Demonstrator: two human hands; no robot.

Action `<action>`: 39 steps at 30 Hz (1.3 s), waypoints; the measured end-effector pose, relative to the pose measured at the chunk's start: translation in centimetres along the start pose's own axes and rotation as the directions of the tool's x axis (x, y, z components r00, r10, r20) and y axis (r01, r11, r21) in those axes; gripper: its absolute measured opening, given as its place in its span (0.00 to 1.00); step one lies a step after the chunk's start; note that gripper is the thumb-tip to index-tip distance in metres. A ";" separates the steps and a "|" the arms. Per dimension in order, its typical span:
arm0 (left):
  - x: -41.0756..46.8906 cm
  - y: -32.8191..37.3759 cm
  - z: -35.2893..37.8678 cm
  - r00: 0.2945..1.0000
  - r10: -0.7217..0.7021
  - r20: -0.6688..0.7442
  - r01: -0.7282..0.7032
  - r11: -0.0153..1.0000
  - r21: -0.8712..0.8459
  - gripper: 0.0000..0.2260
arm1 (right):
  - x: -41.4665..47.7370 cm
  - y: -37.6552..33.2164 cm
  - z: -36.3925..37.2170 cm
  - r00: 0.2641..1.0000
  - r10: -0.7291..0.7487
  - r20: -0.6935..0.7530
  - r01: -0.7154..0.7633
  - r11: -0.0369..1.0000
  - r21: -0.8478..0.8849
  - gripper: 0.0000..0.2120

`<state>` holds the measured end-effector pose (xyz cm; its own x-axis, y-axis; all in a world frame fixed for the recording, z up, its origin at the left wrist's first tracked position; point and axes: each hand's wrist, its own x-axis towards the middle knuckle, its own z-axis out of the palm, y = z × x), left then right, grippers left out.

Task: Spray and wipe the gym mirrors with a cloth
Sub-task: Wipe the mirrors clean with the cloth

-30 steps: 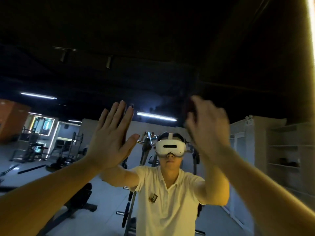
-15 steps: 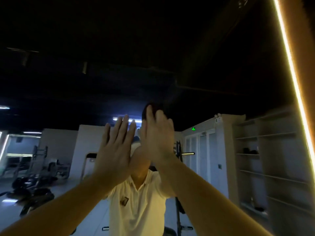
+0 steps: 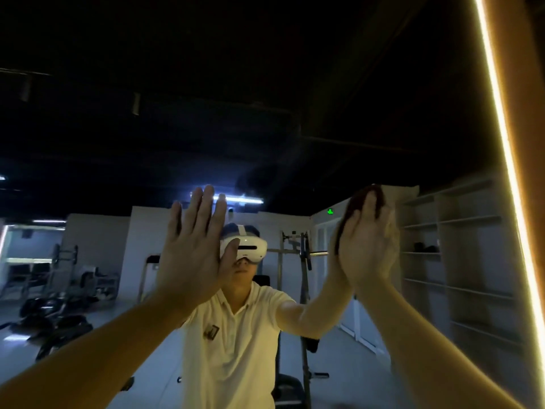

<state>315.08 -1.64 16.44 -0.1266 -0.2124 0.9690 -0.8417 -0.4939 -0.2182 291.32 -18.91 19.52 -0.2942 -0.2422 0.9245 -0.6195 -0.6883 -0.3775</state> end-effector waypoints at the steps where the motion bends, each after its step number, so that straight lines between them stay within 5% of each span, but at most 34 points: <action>1: 0.0 0.1 0.0 1.000 -0.001 -0.001 0.001 1.000 0.000 0.34 | -1.1 -1.5 0.2 0.999 -0.051 0.008 0.051 0.998 0.037 0.27; 5: 0.1 0.2 -0.2 1.000 -0.020 -0.004 0.020 1.000 0.016 0.34 | -6.4 -6.0 0.2 0.919 -0.383 0.096 0.346 0.898 0.273 0.16; 7: -0.2 0.5 -0.3 0.999 -0.041 -0.019 0.041 0.999 -0.003 0.33 | -8.6 -5.6 0.3 0.739 -0.672 0.052 0.648 0.729 0.221 0.22; 9: -1.1 1.5 -0.2 0.994 -0.103 -0.046 0.102 0.994 -0.028 0.32 | -7.4 -3.0 0.8 0.614 -0.789 0.029 0.775 0.610 0.164 0.28; 10: -1.7 2.2 0.0 0.989 -0.135 -0.057 0.134 0.991 -0.027 0.32 | -6.2 -1.2 1.1 0.619 -0.785 0.012 0.776 0.613 0.147 0.28; 13: -3.6 3.6 0.5 0.983 -0.174 -0.065 0.174 0.985 -0.009 0.33 | -1.8 4.9 0.8 0.780 -0.614 -0.120 0.623 0.780 0.060 0.20; 16: -4.1 4.0 0.5 0.981 -0.186 -0.049 0.187 0.982 -0.004 0.34 | 1.2 9.3 0.0 0.908 -0.412 -0.076 0.415 0.909 0.034 0.23; 20: -4.2 4.1 0.4 0.979 -0.202 -0.029 0.202 0.979 -0.018 0.34 | -0.5 6.8 -0.3 0.982 -0.182 -0.043 0.186 0.978 0.098 0.25; 25: -4.3 4.1 0.3 0.982 -0.190 -0.011 0.189 0.980 -0.070 0.34 | -9.7 -4.1 1.4 0.925 -0.381 -0.012 0.378 0.912 0.157 0.26; 29: -5.1 1.9 0.5 0.999 -0.041 0.024 0.042 0.997 -0.066 0.32 | -14.6 -8.3 2.2 0.855 -0.516 -0.042 0.518 0.848 0.117 0.25; 33: -5.9 0.3 0.7 0.999 0.034 0.030 -0.032 0.996 -0.079 0.33 | -12.5 -3.4 -0.2 0.641 -0.766 0.039 0.767 0.642 0.000 0.24; 35: -5.9 0.3 0.5 0.999 0.032 0.043 -0.028 0.996 -0.090 0.33 | -10.6 1.4 -1.5 0.739 -0.665 0.108 0.671 0.741 -0.031 0.25; 37: -6.0 0.6 0.4 0.999 0.019 0.045 -0.014 0.994 -0.109 0.33 | -9.1 6.9 -2.8 0.898 -0.432 0.085 0.439 0.894 -0.089 0.24; 39: -6.5 1.0 0.4 0.999 -0.011 0.039 0.015 0.994 -0.110 0.33 | -8.8 10.5 -3.7 0.975 -0.214 0.064 0.220 0.969 -0.113 0.24</action>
<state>315.29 -1.07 9.83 -0.0964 -0.2399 0.9660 -0.8961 -0.4015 -0.1891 284.73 -21.49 7.21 -0.1075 -0.1326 0.9853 -0.7472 -0.6430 -0.1681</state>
